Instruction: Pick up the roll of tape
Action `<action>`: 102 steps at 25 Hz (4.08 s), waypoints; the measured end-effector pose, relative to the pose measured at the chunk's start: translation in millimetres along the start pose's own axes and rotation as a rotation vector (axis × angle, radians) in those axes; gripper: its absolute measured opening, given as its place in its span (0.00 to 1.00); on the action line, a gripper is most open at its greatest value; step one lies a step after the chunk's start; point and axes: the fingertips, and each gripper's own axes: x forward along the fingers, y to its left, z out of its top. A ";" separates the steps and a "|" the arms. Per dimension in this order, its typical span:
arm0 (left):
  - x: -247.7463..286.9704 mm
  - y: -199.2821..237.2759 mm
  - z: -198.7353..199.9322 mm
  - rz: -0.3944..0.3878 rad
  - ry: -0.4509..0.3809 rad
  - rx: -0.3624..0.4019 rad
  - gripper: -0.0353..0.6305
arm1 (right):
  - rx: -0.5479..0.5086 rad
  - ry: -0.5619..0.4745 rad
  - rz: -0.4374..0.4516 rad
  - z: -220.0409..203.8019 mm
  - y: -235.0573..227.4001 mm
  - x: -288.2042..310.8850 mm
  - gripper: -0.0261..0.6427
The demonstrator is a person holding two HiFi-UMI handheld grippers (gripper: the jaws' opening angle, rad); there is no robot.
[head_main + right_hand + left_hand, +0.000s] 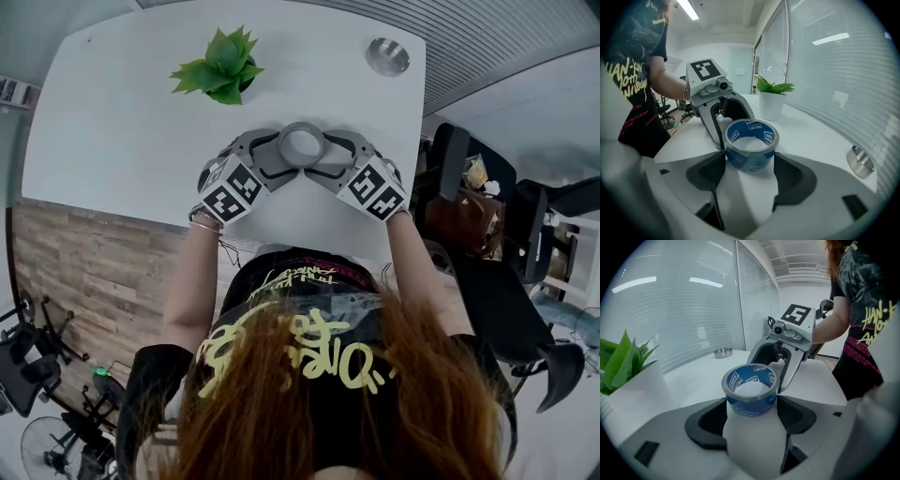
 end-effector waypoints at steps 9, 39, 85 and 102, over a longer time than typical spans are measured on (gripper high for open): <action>-5.9 1.3 5.1 -0.005 -0.062 -0.074 0.54 | 0.015 -0.030 -0.006 10.4 -3.0 -6.7 0.53; -76.4 25.1 100.3 0.037 -0.269 -0.019 0.54 | -0.013 -0.273 -0.065 104.3 -30.5 -77.8 0.53; -150.8 11.9 183.9 0.085 -0.520 0.035 0.54 | -0.024 -0.479 -0.130 185.6 -20.8 -158.8 0.53; -154.6 9.3 186.9 0.075 -0.563 -0.020 0.54 | 0.006 -0.480 -0.122 188.3 -18.9 -164.2 0.53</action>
